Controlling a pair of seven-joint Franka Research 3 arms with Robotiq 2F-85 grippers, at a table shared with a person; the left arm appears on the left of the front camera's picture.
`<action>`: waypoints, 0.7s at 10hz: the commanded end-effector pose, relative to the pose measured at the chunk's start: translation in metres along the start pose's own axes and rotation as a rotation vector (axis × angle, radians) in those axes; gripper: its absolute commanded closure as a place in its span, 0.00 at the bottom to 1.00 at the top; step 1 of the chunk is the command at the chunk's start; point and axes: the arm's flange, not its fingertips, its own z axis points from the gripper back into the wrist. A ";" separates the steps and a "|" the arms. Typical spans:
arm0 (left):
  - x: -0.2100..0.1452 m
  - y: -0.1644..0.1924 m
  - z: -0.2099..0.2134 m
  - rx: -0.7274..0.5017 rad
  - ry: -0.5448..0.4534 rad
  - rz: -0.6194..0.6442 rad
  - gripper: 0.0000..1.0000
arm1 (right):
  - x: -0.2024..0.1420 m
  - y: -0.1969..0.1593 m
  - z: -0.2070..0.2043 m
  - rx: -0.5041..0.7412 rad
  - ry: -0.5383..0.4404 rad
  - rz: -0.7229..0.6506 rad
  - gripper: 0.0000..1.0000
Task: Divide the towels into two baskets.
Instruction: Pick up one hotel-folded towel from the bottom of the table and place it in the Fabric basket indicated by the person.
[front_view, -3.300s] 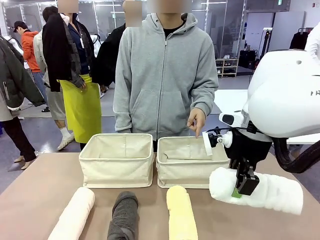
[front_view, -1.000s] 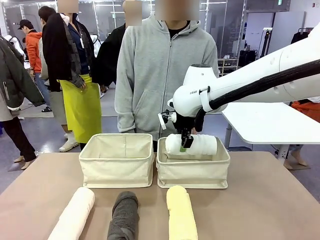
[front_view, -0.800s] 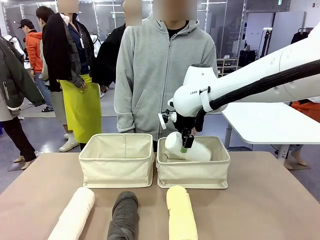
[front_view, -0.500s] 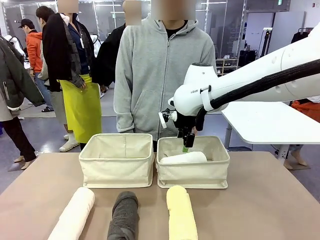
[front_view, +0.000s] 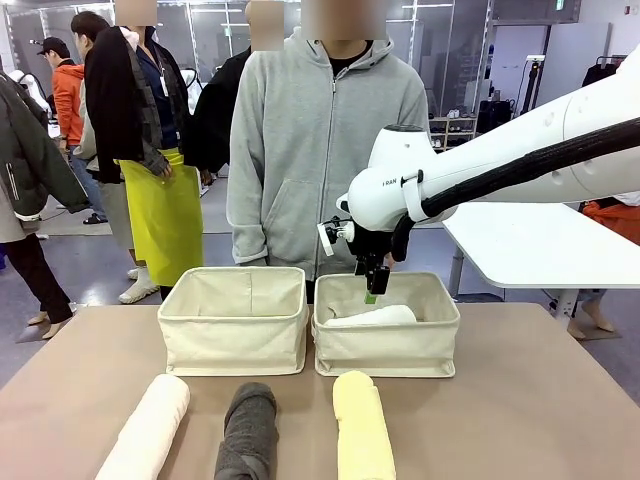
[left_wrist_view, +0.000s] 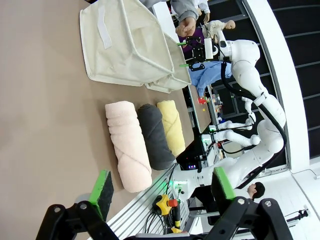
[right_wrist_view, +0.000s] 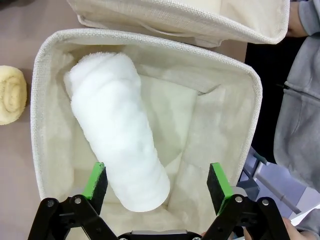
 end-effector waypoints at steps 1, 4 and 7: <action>0.000 -0.002 0.003 -0.008 -0.009 -0.004 0.00 | 0.000 0.000 0.000 0.000 0.003 0.002 0.00; 0.000 -0.002 0.003 -0.008 -0.009 -0.004 0.00 | 0.000 0.000 0.000 0.000 0.003 0.002 0.00; 0.000 -0.002 0.003 -0.008 -0.009 -0.004 0.00 | 0.000 0.000 0.000 0.000 -0.001 0.000 0.00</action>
